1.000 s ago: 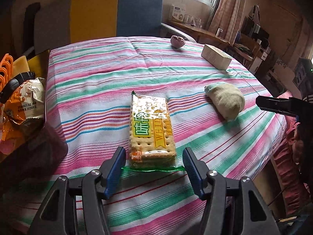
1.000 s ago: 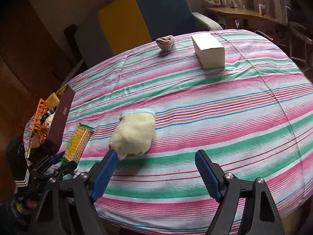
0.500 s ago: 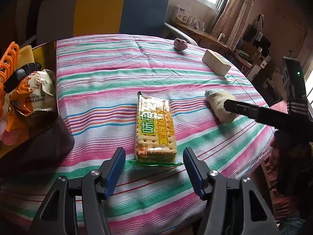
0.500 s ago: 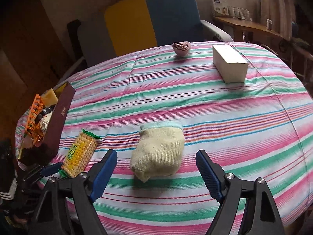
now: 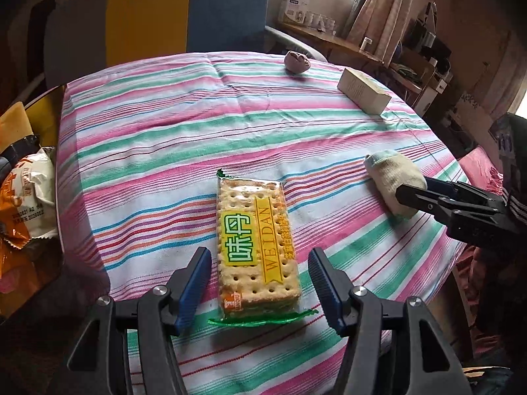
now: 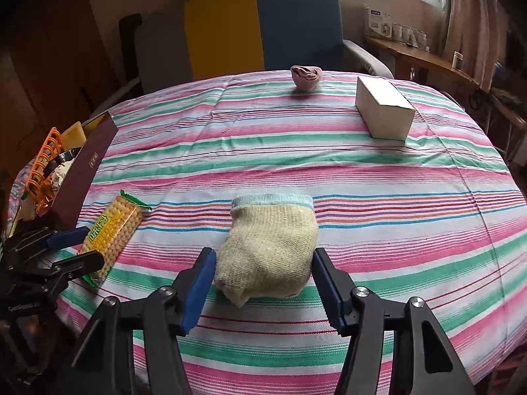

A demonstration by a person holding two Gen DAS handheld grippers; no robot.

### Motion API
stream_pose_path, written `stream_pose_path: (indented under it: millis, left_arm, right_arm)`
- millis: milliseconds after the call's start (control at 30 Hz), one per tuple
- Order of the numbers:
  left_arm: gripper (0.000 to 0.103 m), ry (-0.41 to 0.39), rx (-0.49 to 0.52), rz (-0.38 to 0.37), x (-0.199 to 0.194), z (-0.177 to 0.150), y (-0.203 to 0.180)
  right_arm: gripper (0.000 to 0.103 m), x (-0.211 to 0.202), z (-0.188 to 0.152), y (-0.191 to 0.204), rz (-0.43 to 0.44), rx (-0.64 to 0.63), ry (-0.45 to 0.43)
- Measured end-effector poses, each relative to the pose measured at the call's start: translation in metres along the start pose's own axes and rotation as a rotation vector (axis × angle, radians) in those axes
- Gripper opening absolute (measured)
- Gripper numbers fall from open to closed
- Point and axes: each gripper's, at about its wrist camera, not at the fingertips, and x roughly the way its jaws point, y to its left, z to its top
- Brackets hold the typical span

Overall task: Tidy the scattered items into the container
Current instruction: 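Close the right tool on the cream sock and lift it, then carry the cracker pack and cream sock into the gold box and open both tools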

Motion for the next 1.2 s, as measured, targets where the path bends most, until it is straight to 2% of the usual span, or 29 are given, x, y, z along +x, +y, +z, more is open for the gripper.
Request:
stream_pose_path:
  millis: [100, 167, 400, 467, 533, 1200]
  left_arm:
    - [0.062, -0.007, -0.004, 0.009, 0.001, 0.001, 0.000]
    - [0.062, -0.010, -0.005, 0.013, 0.002, 0.002, 0.000]
    - [0.061, -0.031, -0.005, 0.037, 0.001, -0.002, -0.001]
    - [0.057, -0.036, -0.004, 0.045, -0.001, -0.005, -0.002]
    - [0.048, -0.042, -0.002, 0.053, -0.003, -0.008, -0.002]
    - [0.048, -0.086, -0.033, 0.080, -0.032, -0.033, -0.001]
  right_arm:
    - [0.065, -0.002, 0.000, -0.003, 0.027, 0.034, -0.005]
    - [0.073, -0.004, 0.000, -0.005, 0.043, 0.051, -0.007]
    - [0.074, -0.002, -0.005, -0.007, 0.019, 0.064, 0.002]
    - [0.069, 0.000, -0.005, -0.004, 0.009, 0.051, 0.004]
    - [0.061, 0.000, -0.006, 0.000, 0.008, 0.036, 0.001]
    - [0.056, -0.013, -0.020, 0.009, 0.003, 0.029, -0.012]
